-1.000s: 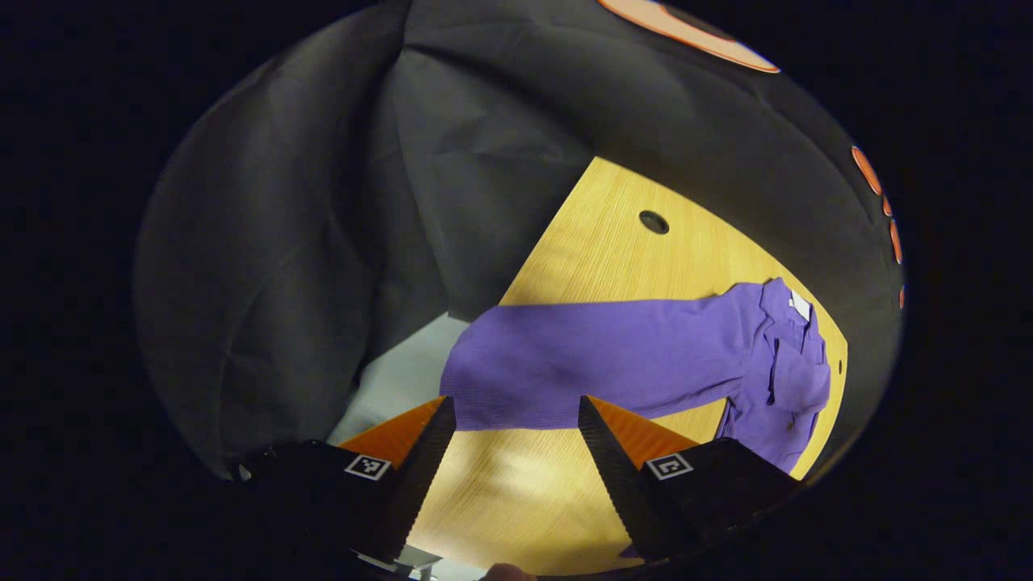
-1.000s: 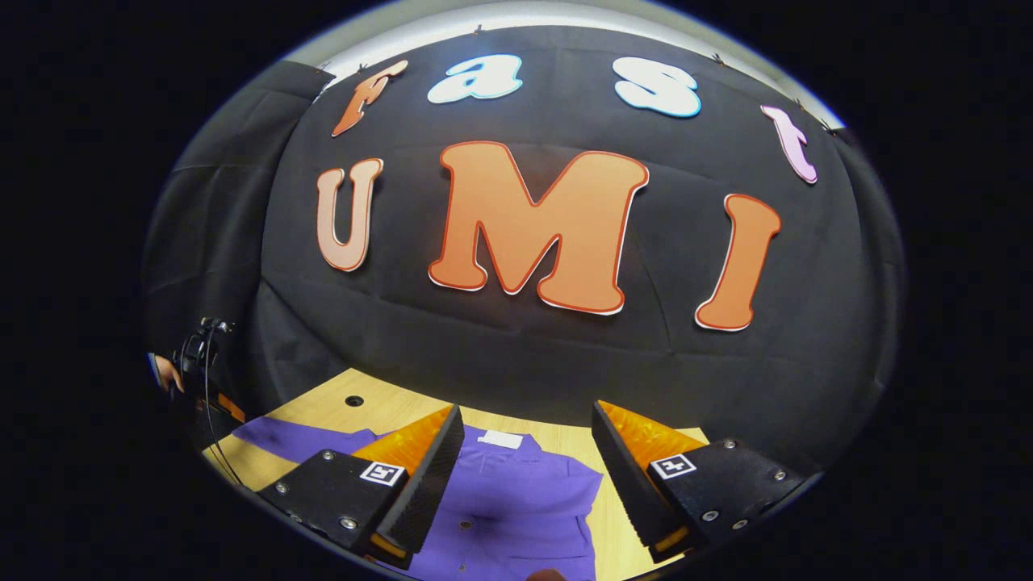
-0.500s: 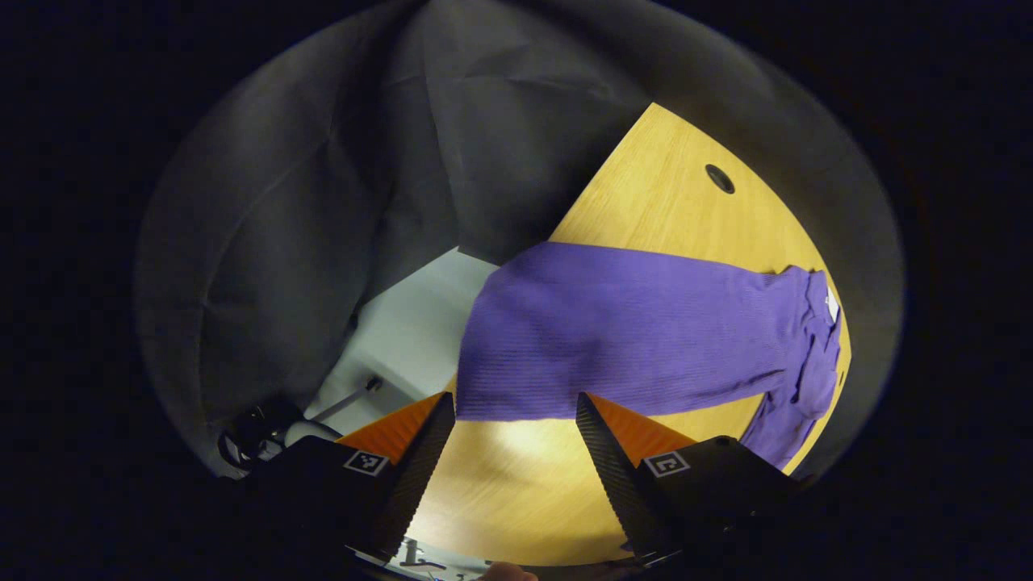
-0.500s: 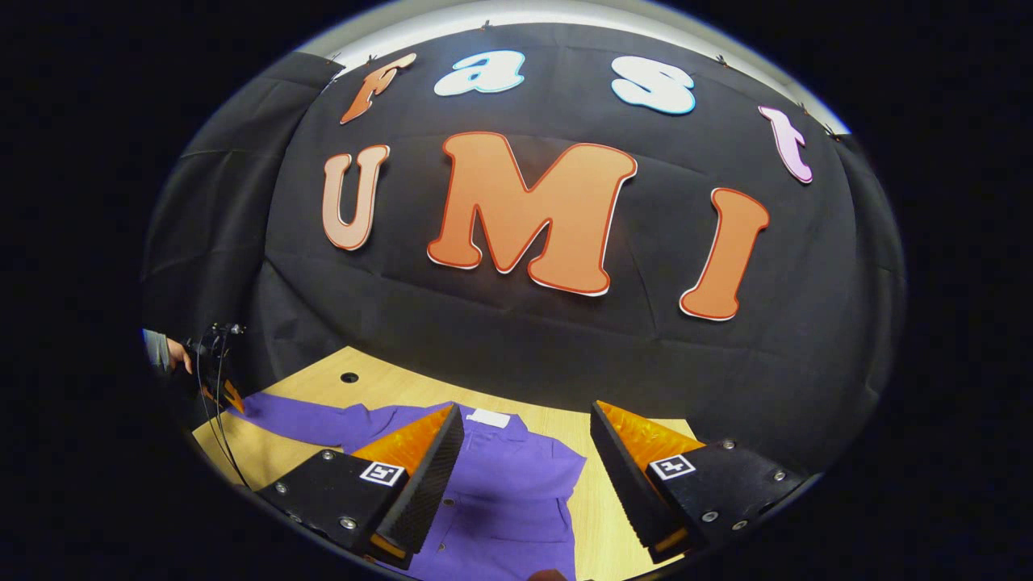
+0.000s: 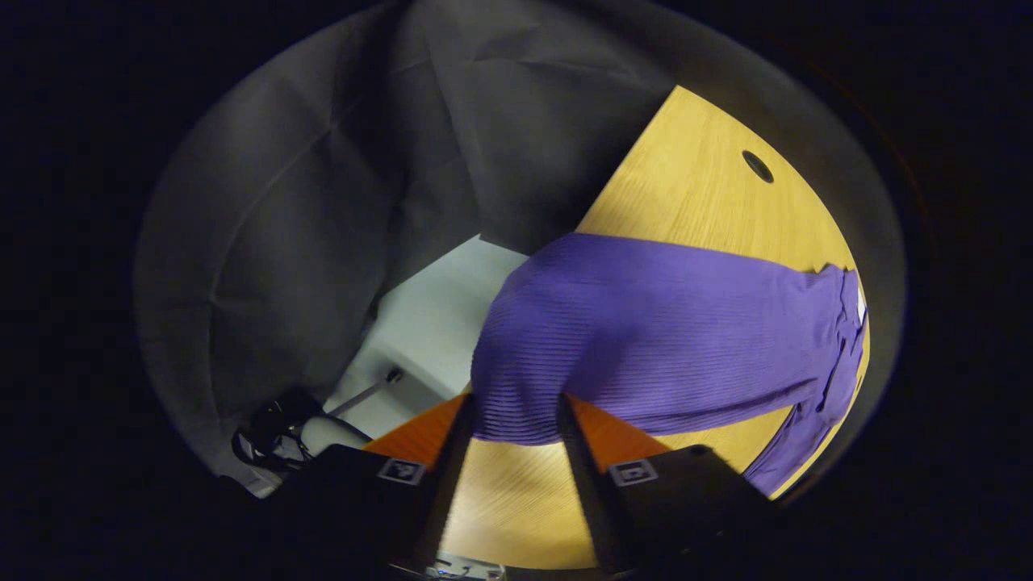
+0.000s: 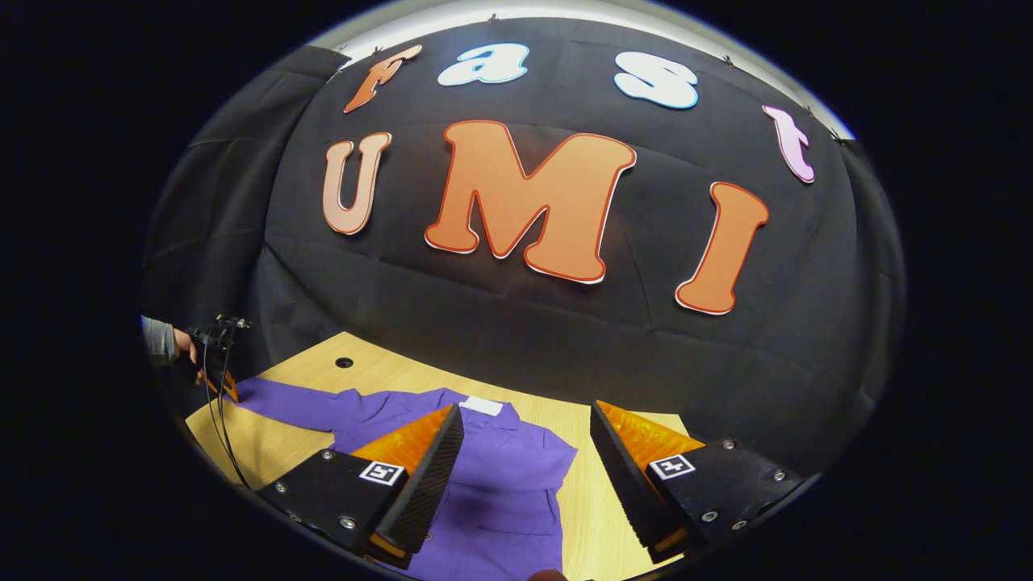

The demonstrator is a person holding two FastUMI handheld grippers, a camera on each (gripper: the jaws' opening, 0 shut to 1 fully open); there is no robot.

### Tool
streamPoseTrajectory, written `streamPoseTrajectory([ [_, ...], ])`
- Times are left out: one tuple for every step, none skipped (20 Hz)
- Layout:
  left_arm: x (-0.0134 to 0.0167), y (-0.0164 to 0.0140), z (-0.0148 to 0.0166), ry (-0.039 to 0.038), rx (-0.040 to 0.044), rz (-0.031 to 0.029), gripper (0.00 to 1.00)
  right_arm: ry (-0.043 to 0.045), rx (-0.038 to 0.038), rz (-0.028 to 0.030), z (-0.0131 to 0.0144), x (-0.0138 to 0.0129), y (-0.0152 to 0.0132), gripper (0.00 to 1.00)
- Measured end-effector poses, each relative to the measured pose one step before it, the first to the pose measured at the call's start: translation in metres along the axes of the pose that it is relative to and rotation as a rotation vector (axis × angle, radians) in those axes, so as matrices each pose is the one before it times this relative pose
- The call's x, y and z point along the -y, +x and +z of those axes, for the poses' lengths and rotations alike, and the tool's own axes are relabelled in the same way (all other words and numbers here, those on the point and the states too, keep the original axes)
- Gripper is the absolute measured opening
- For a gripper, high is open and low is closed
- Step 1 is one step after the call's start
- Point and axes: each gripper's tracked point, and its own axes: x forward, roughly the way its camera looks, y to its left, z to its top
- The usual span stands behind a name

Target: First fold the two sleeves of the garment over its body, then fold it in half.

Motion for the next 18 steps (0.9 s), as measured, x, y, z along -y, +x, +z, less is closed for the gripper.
streamPoseTrajectory([
  [0.00551, 0.00429, 0.00129, 0.00573, 0.00143, -0.00442, 0.32, 0.00512, -0.0006, 0.00329, -0.00232, 0.00082, 0.00044, 0.94],
  [0.00135, 0.0, -0.00122, 0.00843, 0.00091, -0.00196, 0.16, 0.00222, -0.00158, -0.00037, -0.00078, 0.00217, -0.00047, 0.94],
  [0.00328, 0.00211, 0.00474, 0.0119, 0.01267, -0.01779, 0.13, -0.00169, 0.00324, -0.00028, -0.00031, 0.00344, -0.00059, 0.94],
  [-0.00281, -0.0069, -0.00341, 0.0014, -0.00327, 0.00255, 0.07, -0.00478, 0.00418, -0.00203, 0.00045, 0.00437, -0.00154, 0.95],
  [0.00449, -0.00248, 0.00251, 0.00557, 0.00979, -0.00824, 0.07, -0.00477, 0.00127, -0.00672, 0.00017, 0.00657, -0.0013, 0.95],
  [0.00232, -0.00479, 0.00481, 0.0111, 0.01945, 0.00524, 0.08, -0.00017, -0.00097, -0.00182, -0.00088, 0.00482, -0.0009, 0.94],
  [0.00539, -0.00621, 0.00347, 0.01643, 0.0152, 0.00066, 0.08, 0.00333, -0.00098, -0.00647, -0.00028, 0.00553, -0.00002, 0.94],
  [0.01154, -0.00751, 0.00639, 0.0199, 0.02685, -0.00672, 0.08, 0.00738, 0.0027, 0.00204, -0.00004, 0.00436, -0.00053, 0.94],
  [0.01192, -0.00947, 0.00498, 0.02581, 0.01822, -0.01533, 0.08, 0.00632, 0.00351, -0.00427, 0.00011, 0.00467, -0.00109, 0.94],
  [0.01366, -0.00973, 0.00381, 0.02681, 0.02171, -0.01524, 0.08, 0.00479, 0.00348, -0.00015, 0.00008, 0.00512, -0.00036, 0.94],
  [0.01449, -0.00864, 0.00534, 0.02915, 0.01927, -0.01313, 0.08, 0.00281, 0.00392, -0.00079, 0.00037, 0.00396, -0.00054, 0.94],
  [0.01182, -0.0099, 0.00414, 0.02671, 0.02097, -0.0098, 0.08, 0.00326, 0.00307, -0.00045, -0.00033, 0.00507, -0.00048, 0.94],
  [0.01437, -0.00822, 0.00427, 0.02471, 0.0157, -0.01156, 0.08, 0.00459, 0.00288, 0.0023, -0.00047, 0.00357, -0.00022, 0.94],
  [0.01376, -0.01028, 0.00105, 0.01711, 0.01323, -0.01797, 0.08, 0.00404, 0.00203, -0.0018, 0.00003, 0.00529, -0.00107, 0.94],
  [0.01461, -0.00701, 0.00341, 0.0194, 0.00944, -0.01518, 0.07, 0.00483, 0.00695, 0.00253, 0.0001, 0.0044, -0.00107, 0.94],
  [0.0117, -0.00688, 0.00358, 0.01527, 0.01123, -0.00568, 0.07, 0.00389, 0.00599, -0.00126, 0.00084, 0.00495, -0.00162, 0.94],
  [0.01512, -0.00643, 0.00422, 0.01596, 0.01293, -0.0134, 0.07, 0.00414, 0.00318, 0.00198, -0.00208, 0.00436, -0.00044, 0.94],
  [0.01766, -0.00678, 0.00595, 0.01321, 0.01235, -0.01553, 0.08, 0.00355, -0.00063, -0.00187, -0.00234, 0.00538, -0.00106, 0.94],
])
